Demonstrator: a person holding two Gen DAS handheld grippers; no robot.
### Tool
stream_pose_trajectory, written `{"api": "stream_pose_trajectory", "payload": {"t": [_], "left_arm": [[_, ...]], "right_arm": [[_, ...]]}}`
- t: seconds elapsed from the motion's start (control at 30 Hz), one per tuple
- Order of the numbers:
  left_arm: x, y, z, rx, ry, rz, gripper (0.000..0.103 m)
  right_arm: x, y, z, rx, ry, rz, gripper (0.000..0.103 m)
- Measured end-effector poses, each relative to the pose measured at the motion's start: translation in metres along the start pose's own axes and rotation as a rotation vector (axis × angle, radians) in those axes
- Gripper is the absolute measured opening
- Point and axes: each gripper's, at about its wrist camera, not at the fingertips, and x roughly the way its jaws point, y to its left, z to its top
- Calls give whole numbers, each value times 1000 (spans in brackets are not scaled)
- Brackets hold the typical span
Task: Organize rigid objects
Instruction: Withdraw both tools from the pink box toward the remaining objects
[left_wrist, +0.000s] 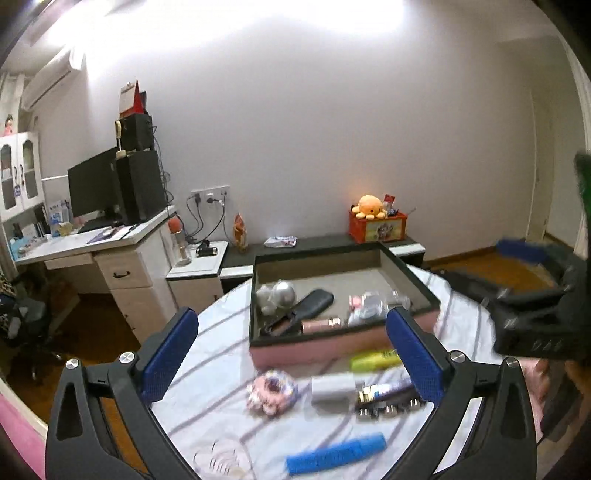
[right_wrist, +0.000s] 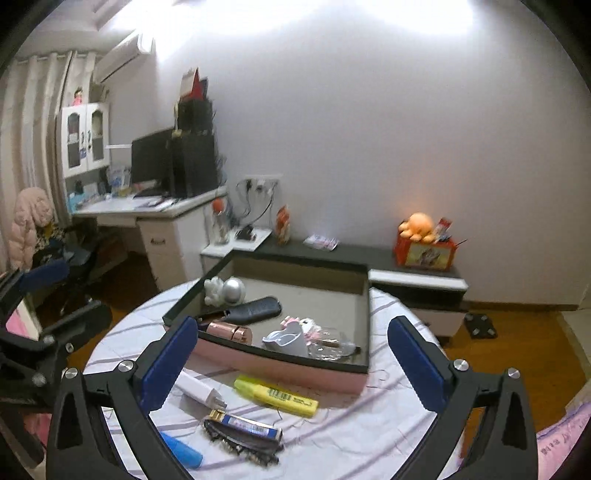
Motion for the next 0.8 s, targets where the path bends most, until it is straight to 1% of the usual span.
{"api": "stream_pose_trajectory", "payload": {"t": [0.1, 0.17, 0.2, 0.27, 0.33, 0.5, 0.67, 0.8], "left_arm": [[-19, -1, -11, -7, -5, 0, 103], [-30, -2, -17, -17, -7, -8, 103], [-35, -2, -19, -10, -6, -15, 103], [-46, -5, -23, 7, -18, -6, 103], [-54, -6, -25, 21, -16, -3, 103], [-76, -1, -29, 0, -40, -6, 103], [-90, 7, -33, -14, -53, 39, 103], [-94, 14, -35, -37, -41, 37, 103]], "right_arm": [[-26, 5, -7, 9, -44, -30, 103], [-41, 9, -13, 18, -55, -50, 103], [-47, 11, -16, 23, -62, -55, 103], [-59, 14, -21, 32, -66, -52, 103], [-65, 16, -25, 45, -64, -47, 103], [-77, 23, -32, 66, -57, -43, 103], [-90, 30, -36, 59, -58, -44, 103], [-95, 33, -39, 64, -55, -33, 103]]}}
